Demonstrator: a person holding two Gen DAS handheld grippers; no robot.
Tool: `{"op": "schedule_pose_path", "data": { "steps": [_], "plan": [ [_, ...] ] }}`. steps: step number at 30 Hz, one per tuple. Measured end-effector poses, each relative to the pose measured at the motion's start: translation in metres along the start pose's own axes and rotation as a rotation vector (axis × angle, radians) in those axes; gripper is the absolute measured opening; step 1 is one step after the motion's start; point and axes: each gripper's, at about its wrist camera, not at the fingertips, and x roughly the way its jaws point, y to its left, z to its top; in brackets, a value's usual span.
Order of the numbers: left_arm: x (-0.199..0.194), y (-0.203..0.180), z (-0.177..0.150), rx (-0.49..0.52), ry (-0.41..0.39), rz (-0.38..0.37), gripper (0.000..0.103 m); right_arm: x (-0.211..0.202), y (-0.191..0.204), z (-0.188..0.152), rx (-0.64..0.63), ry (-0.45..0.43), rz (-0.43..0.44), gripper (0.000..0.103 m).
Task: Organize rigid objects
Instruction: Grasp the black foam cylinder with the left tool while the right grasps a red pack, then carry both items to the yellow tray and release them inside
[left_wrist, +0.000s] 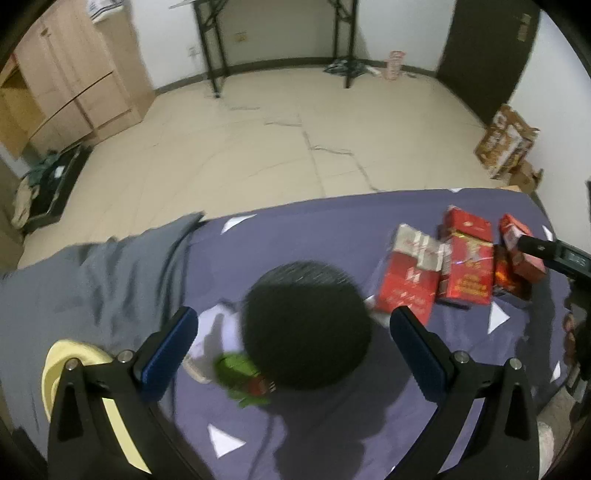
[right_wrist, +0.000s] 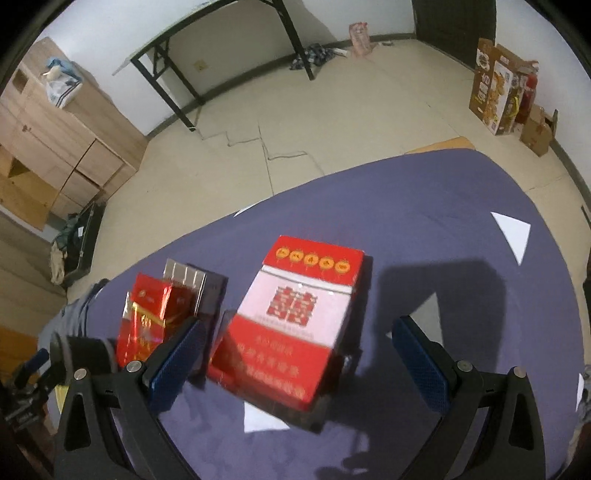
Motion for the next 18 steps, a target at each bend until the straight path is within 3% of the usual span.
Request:
{"op": "schedule_pose_path", "data": {
  "steps": [4, 5, 6, 7, 10, 14, 18],
  "plan": [
    [0.01, -0.008, 0.007, 0.036, 0.01, 0.002, 0.103, 0.013, 0.012, 0.008, -0.032, 0.038, -0.034, 0.103],
    [0.016, -0.008, 0.008, 0.034, 0.027, 0.022, 0.093, 0.014, 0.014, 0.009, -0.04, 0.041, -0.05, 0.102],
    [0.018, -0.007, 0.009, 0.027, 0.026, 0.027, 0.075, 0.015, 0.017, 0.01, -0.045, 0.044, -0.06, 0.099],
    [0.02, -0.005, 0.009, 0.015, 0.025, 0.014, 0.068, 0.016, 0.02, 0.01, -0.055, 0.049, -0.067, 0.089],
    [0.022, 0.004, 0.008, -0.043, 0.034, -0.028, 0.068, 0.019, 0.026, 0.011, -0.054, 0.039, -0.06, 0.066],
    [0.012, 0.008, 0.006, -0.078, 0.007, -0.047, 0.068, 0.013, 0.023, 0.008, -0.072, 0.023, -0.026, 0.059],
    [-0.017, 0.014, 0.006, -0.111, -0.036, -0.092, 0.068, -0.012, 0.013, -0.001, -0.11, -0.048, 0.01, 0.058]
  ]
}}
